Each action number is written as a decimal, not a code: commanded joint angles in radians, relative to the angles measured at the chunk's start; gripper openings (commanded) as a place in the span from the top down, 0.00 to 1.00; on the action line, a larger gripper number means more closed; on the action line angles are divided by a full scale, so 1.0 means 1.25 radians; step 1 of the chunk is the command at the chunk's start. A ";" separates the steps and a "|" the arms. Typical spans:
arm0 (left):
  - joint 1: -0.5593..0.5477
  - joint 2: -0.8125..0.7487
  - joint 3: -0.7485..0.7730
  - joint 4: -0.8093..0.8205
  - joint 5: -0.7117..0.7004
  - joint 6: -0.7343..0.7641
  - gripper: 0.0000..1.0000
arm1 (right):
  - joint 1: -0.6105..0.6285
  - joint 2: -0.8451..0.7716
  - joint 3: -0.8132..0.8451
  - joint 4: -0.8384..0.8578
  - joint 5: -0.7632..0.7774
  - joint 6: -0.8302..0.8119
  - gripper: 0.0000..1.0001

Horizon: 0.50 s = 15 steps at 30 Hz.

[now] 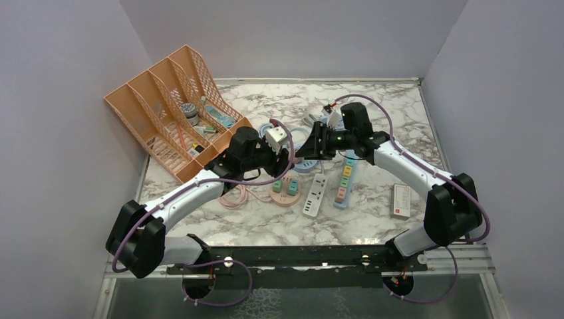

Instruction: Insert the plug

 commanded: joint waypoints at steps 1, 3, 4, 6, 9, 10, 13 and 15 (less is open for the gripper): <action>-0.003 -0.028 -0.002 0.043 0.057 0.042 0.51 | 0.000 0.010 0.024 0.029 -0.036 -0.018 0.47; -0.003 -0.023 0.002 0.058 0.061 0.030 0.51 | 0.001 0.035 0.033 0.024 -0.078 -0.024 0.47; -0.003 -0.019 0.005 0.063 0.065 0.026 0.51 | 0.001 0.044 0.035 0.019 -0.092 -0.027 0.47; -0.003 -0.010 0.011 0.074 0.073 0.017 0.51 | 0.003 0.058 0.034 0.018 -0.118 -0.030 0.47; -0.004 0.000 0.019 0.085 0.087 0.014 0.51 | 0.004 0.073 0.024 0.033 -0.160 -0.020 0.51; -0.004 0.001 0.019 0.086 0.091 0.014 0.51 | 0.004 0.076 0.019 0.041 -0.170 -0.013 0.54; -0.004 0.002 0.022 0.085 0.101 0.017 0.51 | 0.003 0.080 0.002 0.082 -0.197 0.022 0.62; -0.004 0.000 0.022 0.085 0.105 0.016 0.51 | 0.004 0.082 -0.009 0.113 -0.216 0.050 0.67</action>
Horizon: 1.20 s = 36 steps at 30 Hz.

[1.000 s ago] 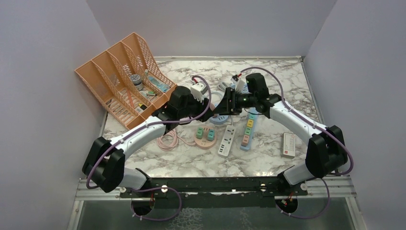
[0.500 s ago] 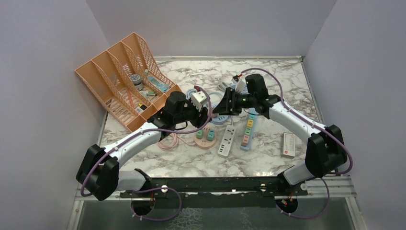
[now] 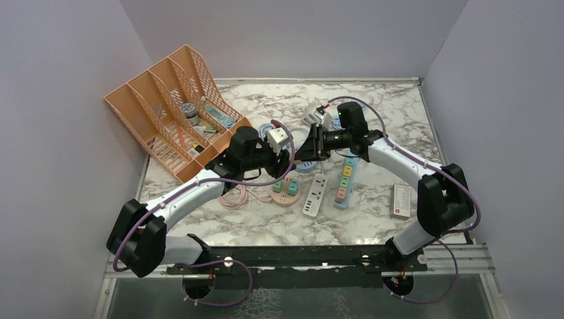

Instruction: Insert the plug

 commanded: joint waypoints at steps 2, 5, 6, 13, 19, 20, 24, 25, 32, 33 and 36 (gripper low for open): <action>-0.003 -0.004 0.025 0.068 0.051 -0.004 0.51 | 0.004 0.020 -0.029 0.085 -0.079 0.061 0.73; -0.003 -0.002 0.031 0.054 0.033 -0.016 0.49 | 0.004 0.039 -0.023 0.065 -0.097 0.073 0.83; -0.004 -0.001 0.034 0.047 0.022 -0.023 0.48 | 0.004 0.047 -0.019 0.052 -0.101 0.074 0.86; -0.003 -0.022 0.033 0.007 -0.157 -0.081 0.05 | 0.004 -0.025 0.005 -0.090 0.164 0.030 0.95; 0.003 -0.081 0.030 -0.030 -0.299 -0.152 0.01 | 0.015 -0.135 0.010 -0.253 0.537 0.005 0.97; 0.006 -0.088 0.035 -0.035 -0.320 -0.162 0.01 | 0.023 -0.147 0.012 -0.283 0.605 0.003 0.97; 0.016 -0.096 0.074 -0.104 -0.415 -0.253 0.01 | 0.083 -0.166 0.039 -0.404 0.788 0.022 0.98; 0.020 -0.096 0.082 -0.124 -0.442 -0.278 0.01 | 0.099 -0.164 0.044 -0.428 0.825 0.035 0.99; 0.055 -0.106 0.077 -0.193 -0.513 -0.408 0.02 | 0.166 -0.159 0.028 -0.507 0.942 0.117 0.99; 0.057 -0.109 0.070 -0.192 -0.508 -0.417 0.02 | 0.173 -0.157 0.023 -0.503 0.942 0.119 0.99; 0.063 -0.111 0.058 -0.191 -0.492 -0.434 0.02 | 0.190 -0.146 0.010 -0.477 0.937 0.130 0.99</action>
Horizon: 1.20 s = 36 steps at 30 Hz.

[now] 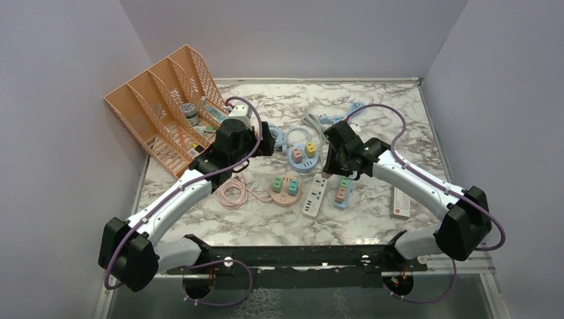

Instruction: Insert the plug

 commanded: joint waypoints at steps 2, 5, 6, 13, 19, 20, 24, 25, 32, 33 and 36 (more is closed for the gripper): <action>0.009 -0.022 -0.017 -0.028 -0.017 -0.077 0.03 | 0.034 0.017 -0.022 0.023 0.070 0.042 0.99; 0.013 -0.016 -0.017 -0.036 -0.014 -0.089 0.03 | 0.048 0.031 -0.031 0.055 0.073 0.052 0.99; 0.015 -0.014 -0.017 -0.038 -0.013 -0.090 0.03 | 0.051 0.039 -0.031 0.055 0.075 0.057 0.99; 0.026 -0.014 -0.020 -0.056 -0.014 -0.095 0.03 | 0.060 0.090 -0.018 0.002 0.113 0.101 0.99; 0.033 -0.007 -0.024 -0.054 -0.006 -0.099 0.03 | 0.060 0.111 -0.022 -0.001 0.116 0.113 0.99; 0.034 -0.005 -0.024 -0.053 -0.005 -0.099 0.03 | 0.060 0.117 -0.022 0.000 0.113 0.113 0.99; 0.037 0.001 -0.022 -0.053 -0.005 -0.099 0.03 | 0.060 0.141 -0.017 -0.011 0.102 0.119 0.99; 0.037 0.001 -0.022 -0.053 -0.006 -0.099 0.03 | 0.060 0.147 -0.018 -0.015 0.102 0.123 0.99; 0.042 0.004 -0.019 -0.056 -0.010 -0.095 0.03 | 0.060 0.218 -0.006 -0.026 0.092 0.126 0.99; 0.043 0.005 -0.019 -0.057 -0.011 -0.094 0.03 | 0.060 0.231 -0.006 -0.030 0.089 0.126 0.99; 0.046 0.004 -0.014 -0.063 -0.020 -0.100 0.03 | 0.060 0.263 -0.029 -0.034 0.082 0.138 0.99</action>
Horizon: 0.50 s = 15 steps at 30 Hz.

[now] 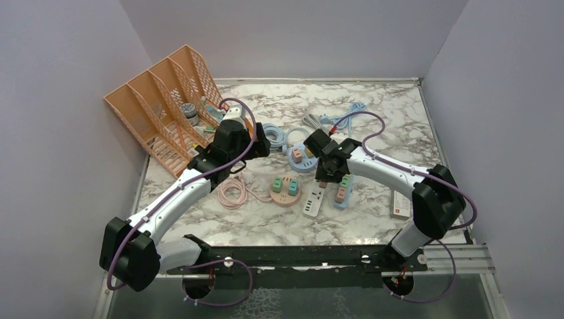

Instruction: Insert the plug

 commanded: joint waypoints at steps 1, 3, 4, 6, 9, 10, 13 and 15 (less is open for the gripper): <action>0.008 0.001 0.004 -0.002 -0.018 -0.009 0.03 | 0.004 0.088 -0.066 0.000 -0.011 0.025 0.99; 0.012 0.001 0.004 -0.002 -0.020 -0.011 0.03 | 0.005 0.094 -0.107 0.032 -0.034 0.024 0.99; 0.014 0.001 0.005 -0.003 -0.021 -0.014 0.03 | 0.004 0.099 -0.125 0.049 -0.049 0.021 0.99; 0.015 0.003 0.006 -0.002 -0.020 -0.016 0.03 | 0.003 0.112 -0.140 0.066 -0.066 0.016 0.99; 0.016 0.005 0.009 -0.003 -0.022 -0.022 0.03 | 0.003 0.126 -0.122 0.073 -0.066 -0.006 0.99; 0.016 0.006 0.010 -0.004 -0.023 -0.027 0.03 | 0.003 0.131 -0.115 0.072 -0.070 -0.010 0.99; 0.016 0.004 0.016 -0.011 -0.021 -0.029 0.02 | 0.003 0.129 -0.089 0.057 -0.063 -0.007 0.98; 0.018 0.002 0.025 -0.025 -0.010 -0.027 0.01 | 0.003 0.107 -0.065 0.037 -0.041 -0.002 0.88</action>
